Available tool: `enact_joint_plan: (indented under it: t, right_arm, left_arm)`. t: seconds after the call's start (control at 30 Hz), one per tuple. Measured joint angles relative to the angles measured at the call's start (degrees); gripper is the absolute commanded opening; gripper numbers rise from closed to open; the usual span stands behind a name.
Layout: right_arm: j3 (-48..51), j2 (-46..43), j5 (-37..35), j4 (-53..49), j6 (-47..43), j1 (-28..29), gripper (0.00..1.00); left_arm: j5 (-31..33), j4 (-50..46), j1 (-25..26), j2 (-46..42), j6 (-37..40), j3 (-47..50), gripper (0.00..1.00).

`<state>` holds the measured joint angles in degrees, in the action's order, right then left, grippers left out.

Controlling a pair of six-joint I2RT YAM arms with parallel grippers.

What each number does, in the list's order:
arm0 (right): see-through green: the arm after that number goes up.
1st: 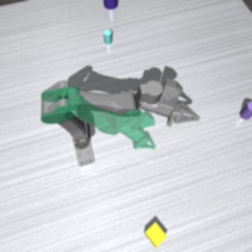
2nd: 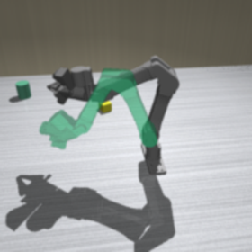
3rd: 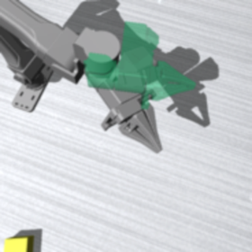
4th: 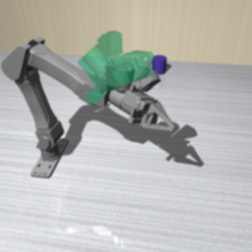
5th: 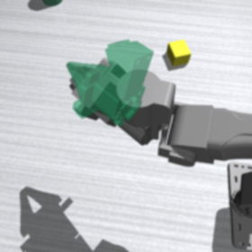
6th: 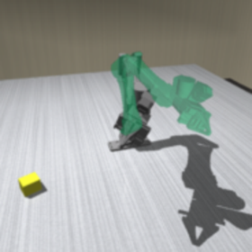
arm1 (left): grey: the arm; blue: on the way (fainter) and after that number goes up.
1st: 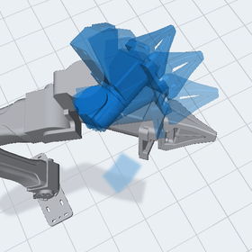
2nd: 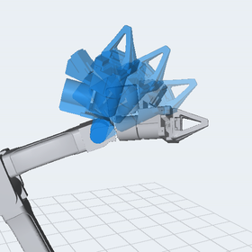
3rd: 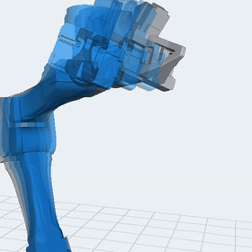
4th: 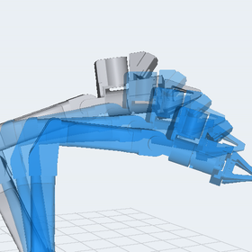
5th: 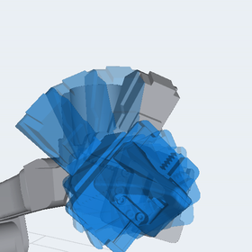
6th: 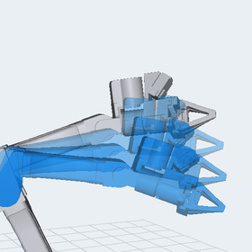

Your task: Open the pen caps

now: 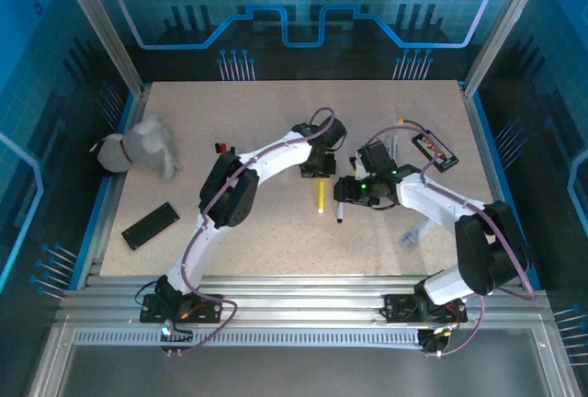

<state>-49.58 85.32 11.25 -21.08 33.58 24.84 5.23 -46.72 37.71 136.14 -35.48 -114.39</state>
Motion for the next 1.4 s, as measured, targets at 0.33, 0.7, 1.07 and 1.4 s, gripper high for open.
enact_joint_plan:
  t: [0.33,0.7,1.07,1.4]
  right_arm:
    - [-2.7,5.3,3.7,5.0,3.1,1.8,0.51]
    - [-5.5,9.3,6.6,9.8,6.0,3.4,0.49]
    - [-7.4,12.1,7.0,10.6,8.2,4.7,0.0]
    - [-2.8,6.7,7.8,13.2,7.7,4.8,0.0]
  left_arm:
    - [-3.8,1.5,-2.0,-7.9,-0.2,4.8,0.0]
    - [-5.9,2.9,-1.9,-10.6,-0.2,6.9,0.0]
    - [-6.1,3.5,-2.0,-13.2,-0.6,7.7,0.0]
    - [-6.8,5.3,-1.4,-14.4,-1.1,9.8,0.23]
